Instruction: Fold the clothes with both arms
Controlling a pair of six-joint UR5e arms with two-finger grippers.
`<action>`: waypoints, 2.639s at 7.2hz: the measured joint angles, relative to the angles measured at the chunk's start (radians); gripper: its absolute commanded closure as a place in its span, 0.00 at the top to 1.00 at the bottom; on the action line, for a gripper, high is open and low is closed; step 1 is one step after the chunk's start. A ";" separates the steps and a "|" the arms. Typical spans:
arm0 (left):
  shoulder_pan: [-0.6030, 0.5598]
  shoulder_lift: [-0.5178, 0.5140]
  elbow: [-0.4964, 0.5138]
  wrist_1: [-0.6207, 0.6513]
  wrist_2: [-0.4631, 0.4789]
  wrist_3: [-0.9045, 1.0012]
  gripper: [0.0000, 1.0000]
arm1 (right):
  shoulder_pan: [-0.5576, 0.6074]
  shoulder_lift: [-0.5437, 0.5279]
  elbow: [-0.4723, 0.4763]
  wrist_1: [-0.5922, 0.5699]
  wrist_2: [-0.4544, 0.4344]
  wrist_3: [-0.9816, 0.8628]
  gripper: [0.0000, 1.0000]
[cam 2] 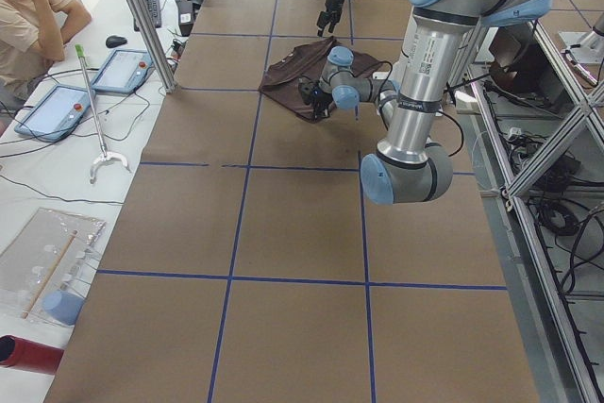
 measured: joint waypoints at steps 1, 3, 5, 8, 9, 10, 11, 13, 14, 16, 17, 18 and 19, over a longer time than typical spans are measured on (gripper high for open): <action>-0.001 0.000 0.000 0.005 0.001 0.006 0.00 | 0.000 0.000 0.000 0.000 0.000 0.000 1.00; -0.056 -0.001 0.006 0.017 0.004 0.114 0.00 | 0.001 0.001 0.001 0.000 0.000 0.000 1.00; -0.208 -0.071 0.068 -0.004 -0.003 0.230 0.00 | -0.002 0.017 0.003 0.001 -0.005 0.001 1.00; -0.392 -0.354 0.546 -0.271 -0.053 0.267 0.57 | -0.007 0.038 0.001 0.002 -0.013 0.000 1.00; -0.417 -0.435 0.685 -0.330 -0.058 0.268 0.69 | -0.010 0.053 -0.005 0.003 -0.015 -0.002 1.00; -0.426 -0.469 0.733 -0.356 -0.061 0.268 0.69 | -0.013 0.086 -0.023 0.003 -0.015 -0.004 1.00; -0.422 -0.453 0.697 -0.368 -0.076 0.266 0.69 | -0.015 0.144 -0.071 -0.007 -0.011 -0.023 1.00; -0.404 -0.299 0.455 -0.376 -0.151 0.265 0.69 | -0.017 0.325 -0.219 -0.127 -0.002 -0.144 1.00; -0.400 -0.241 0.365 -0.375 -0.180 0.265 0.69 | -0.018 0.385 -0.272 -0.175 -0.002 -0.228 1.00; -0.397 -0.205 0.306 -0.377 -0.197 0.263 0.69 | -0.022 0.442 -0.362 -0.207 0.000 -0.405 1.00; -0.395 -0.202 0.301 -0.377 -0.198 0.263 0.70 | -0.028 0.451 -0.386 -0.210 0.000 -0.471 1.00; -0.395 -0.201 0.300 -0.377 -0.199 0.262 0.70 | -0.033 0.460 -0.404 -0.211 0.000 -0.515 1.00; -0.391 -0.201 0.300 -0.377 -0.199 0.261 0.71 | -0.040 0.482 -0.428 -0.215 -0.002 -0.537 1.00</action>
